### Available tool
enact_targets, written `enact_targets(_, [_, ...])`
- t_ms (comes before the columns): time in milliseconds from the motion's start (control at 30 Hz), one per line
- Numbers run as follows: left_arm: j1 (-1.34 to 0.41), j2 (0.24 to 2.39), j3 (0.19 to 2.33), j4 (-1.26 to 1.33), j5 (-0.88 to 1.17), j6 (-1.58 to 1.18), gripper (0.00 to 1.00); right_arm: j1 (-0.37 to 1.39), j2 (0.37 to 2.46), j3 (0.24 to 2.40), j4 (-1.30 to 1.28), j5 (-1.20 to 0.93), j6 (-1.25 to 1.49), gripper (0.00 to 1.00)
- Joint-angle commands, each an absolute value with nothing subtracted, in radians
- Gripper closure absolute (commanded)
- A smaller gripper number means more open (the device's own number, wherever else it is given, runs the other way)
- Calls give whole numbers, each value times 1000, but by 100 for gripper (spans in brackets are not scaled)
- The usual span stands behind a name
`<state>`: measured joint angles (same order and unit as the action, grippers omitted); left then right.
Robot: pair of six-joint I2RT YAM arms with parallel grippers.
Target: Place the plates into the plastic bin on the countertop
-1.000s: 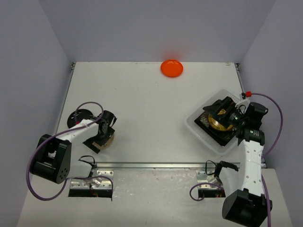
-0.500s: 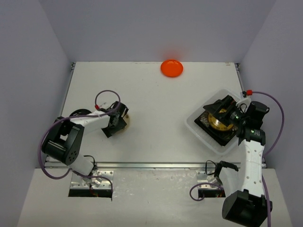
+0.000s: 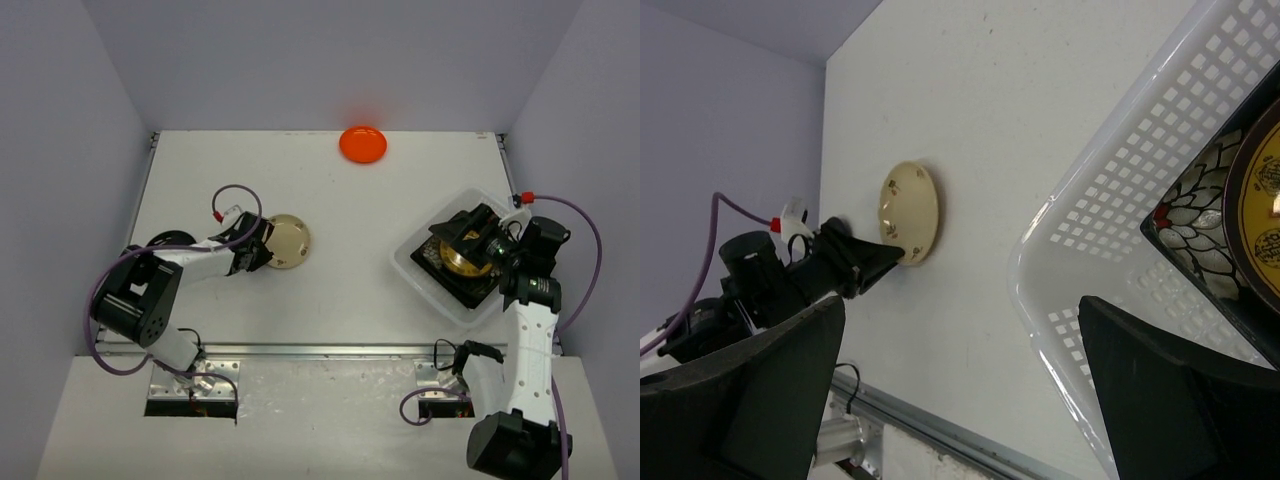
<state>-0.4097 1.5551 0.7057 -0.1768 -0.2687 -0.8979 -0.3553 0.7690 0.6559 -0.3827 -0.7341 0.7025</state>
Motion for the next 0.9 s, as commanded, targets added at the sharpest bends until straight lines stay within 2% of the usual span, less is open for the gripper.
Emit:
enact_targets(0, [-404,1569,640,-42,-148,-899,96,-350,749,683,-370,-754,687,1])
enact_targets(167, [-399,1488,558,109,-91,-884,100,-350,755,661,-337,-798,712,1])
enact_targets(300, [-399,1406,527,181,-38,-856,100,-341,804,613,-153,-1011,826,1])
enact_targets(367, [-399,1384,531,184,-16,-835,100,-296,817,606,-85,-1052,838,1])
enact_targets(633, [-404,1149,468,246,197,-821,100,-37,945,729,-266,-940,579,2])
enact_targets(867, [-515,1042,566,207,329,-835,100,161,1173,824,-320,-768,486,16])
